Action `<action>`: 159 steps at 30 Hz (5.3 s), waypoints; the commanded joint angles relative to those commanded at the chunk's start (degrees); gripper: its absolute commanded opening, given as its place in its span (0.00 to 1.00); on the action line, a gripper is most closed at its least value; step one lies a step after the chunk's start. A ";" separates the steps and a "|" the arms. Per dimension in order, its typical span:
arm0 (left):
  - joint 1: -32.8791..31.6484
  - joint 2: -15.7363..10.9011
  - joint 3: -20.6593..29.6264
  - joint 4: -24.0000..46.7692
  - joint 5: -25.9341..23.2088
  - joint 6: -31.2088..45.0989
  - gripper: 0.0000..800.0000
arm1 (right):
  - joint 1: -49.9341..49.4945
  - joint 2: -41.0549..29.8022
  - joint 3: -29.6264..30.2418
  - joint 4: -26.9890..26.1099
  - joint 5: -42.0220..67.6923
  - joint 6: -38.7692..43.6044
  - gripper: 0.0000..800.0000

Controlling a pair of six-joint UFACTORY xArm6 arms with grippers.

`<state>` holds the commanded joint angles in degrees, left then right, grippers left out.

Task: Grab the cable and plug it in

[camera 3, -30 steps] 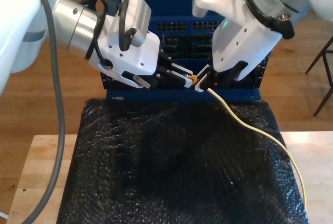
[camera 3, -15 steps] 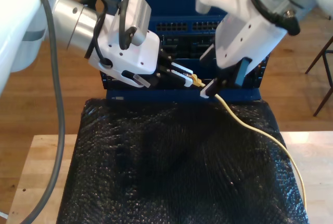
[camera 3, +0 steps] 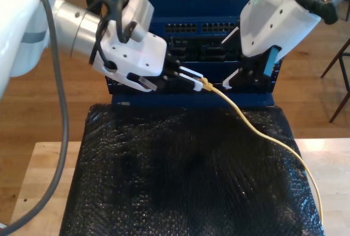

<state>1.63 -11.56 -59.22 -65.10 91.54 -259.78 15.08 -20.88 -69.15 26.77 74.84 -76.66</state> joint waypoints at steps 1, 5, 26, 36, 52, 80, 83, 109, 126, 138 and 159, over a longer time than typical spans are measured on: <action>0.00 0.26 -0.09 -0.44 0.70 -0.62 0.00 | -0.09 -0.18 -0.44 0.00 0.00 0.00 1.00; 0.26 1.58 -0.09 -1.93 3.96 -2.81 0.00 | 0.00 -3.96 -0.26 -0.26 0.09 -0.62 1.00; 5.19 10.20 -1.93 -8.97 16.26 -6.86 0.00 | 0.79 -12.31 1.93 0.00 0.09 -4.84 1.00; 6.95 13.45 -1.41 -11.60 22.24 -9.76 0.00 | 2.02 -17.05 7.56 0.09 -6.33 -5.36 1.00; 7.30 16.79 1.67 -17.05 26.99 -15.38 0.00 | 8.00 -19.69 13.89 0.09 -15.12 -8.88 1.00; 7.30 20.84 1.93 -21.89 36.31 -16.88 0.00 | 16.18 -23.21 23.56 -0.09 -29.71 -12.22 0.99; 7.30 20.84 1.93 -22.07 37.19 -16.97 0.00 | 16.53 -23.30 24.62 -0.09 -31.65 -13.36 0.99; 7.21 20.92 2.81 -23.38 40.44 -16.88 0.00 | 18.90 -25.49 28.04 -0.09 -37.98 -14.33 0.73; 7.12 20.92 2.81 -23.47 40.97 -16.88 0.00 | 18.99 -25.49 28.84 -0.09 -38.95 -14.24 0.63; 7.12 20.92 2.55 -23.47 41.41 -16.79 0.01 | 18.90 -25.58 28.84 0.00 -38.95 -14.15 0.55; 7.21 20.48 2.46 -24.18 41.32 -12.84 0.00 | 19.08 -25.85 28.84 0.00 -38.95 -14.07 0.53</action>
<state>8.84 8.92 -56.76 -89.27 132.86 -272.62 34.15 -46.73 -40.32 26.77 35.89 -90.73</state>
